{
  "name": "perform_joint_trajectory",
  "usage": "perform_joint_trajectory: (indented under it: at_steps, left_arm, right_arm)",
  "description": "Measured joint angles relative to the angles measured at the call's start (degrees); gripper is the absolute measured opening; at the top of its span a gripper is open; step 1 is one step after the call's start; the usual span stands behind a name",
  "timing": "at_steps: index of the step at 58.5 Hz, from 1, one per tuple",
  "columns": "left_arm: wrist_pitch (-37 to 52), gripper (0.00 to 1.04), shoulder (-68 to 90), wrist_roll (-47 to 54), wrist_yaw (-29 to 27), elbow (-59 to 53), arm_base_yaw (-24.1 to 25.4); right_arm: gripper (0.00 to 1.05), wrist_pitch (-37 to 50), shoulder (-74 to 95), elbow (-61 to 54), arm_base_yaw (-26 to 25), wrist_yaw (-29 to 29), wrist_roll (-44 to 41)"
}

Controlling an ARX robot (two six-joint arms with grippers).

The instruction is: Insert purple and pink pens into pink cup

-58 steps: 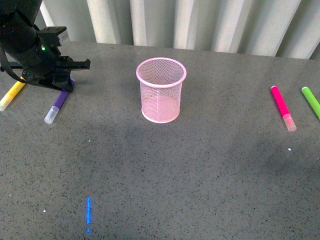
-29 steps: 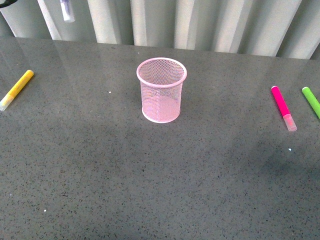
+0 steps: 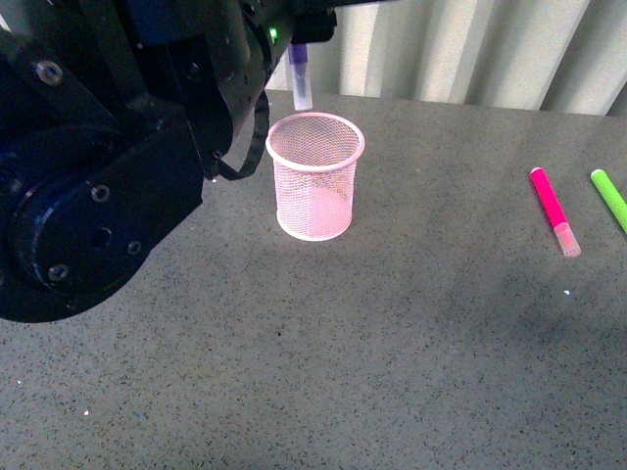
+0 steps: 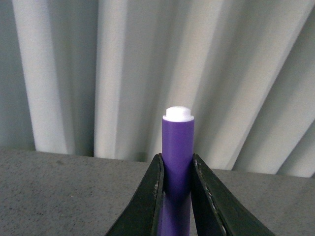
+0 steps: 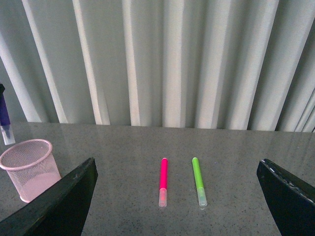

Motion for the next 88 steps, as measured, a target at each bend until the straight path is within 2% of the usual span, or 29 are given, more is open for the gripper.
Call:
perform_joint_trajectory:
  at_steps: [31,43,44,50,56,67,69,72,76,88]
  left_arm:
    - [-3.0,0.12,4.4,-2.5,-1.3,1.9,-0.1]
    - [-11.2,0.12,4.5,-8.1,-0.6,2.3,-0.2]
    - [-12.5,0.13,4.5,-9.3,-0.5,2.4,-0.2]
    - [-20.4,0.41,3.6,-15.0,2.3,2.5,0.7]
    - [-26.8,0.66,-2.0,-15.7,4.0,1.3,1.7]
    - [-41.6,0.98,-14.8,-12.5,9.5,-2.4,3.8]
    - [-45.6,1.00,-17.3,-11.5,10.8,-3.2,4.2]
    - [-52.3,0.98,-21.7,-9.2,12.9,-5.0,4.7]
    - [-57.4,0.98,-25.7,-7.0,13.3,-7.1,5.0]
    - [-58.4,0.98,-27.4,-4.3,13.7,-7.7,5.1]
  right_arm:
    - [0.98,0.0,0.0,0.0,0.0,0.0,0.0]
    - [0.98,0.0,0.0,0.0,0.0,0.0,0.0]
    - [0.98,0.0,0.0,0.0,0.0,0.0,0.0]
    - [0.98,0.0,0.0,0.0,0.0,0.0,0.0]
    - [0.98,0.0,0.0,0.0,0.0,0.0,0.0]
    - [0.98,0.0,0.0,0.0,0.0,0.0,0.0]
    - [0.98,0.0,0.0,0.0,0.0,0.0,0.0]
    - [0.98,0.0,0.0,0.0,0.0,0.0,0.0]
    - [0.98,0.0,0.0,0.0,0.0,0.0,0.0]
    - [0.98,0.0,0.0,0.0,0.0,0.0,0.0]
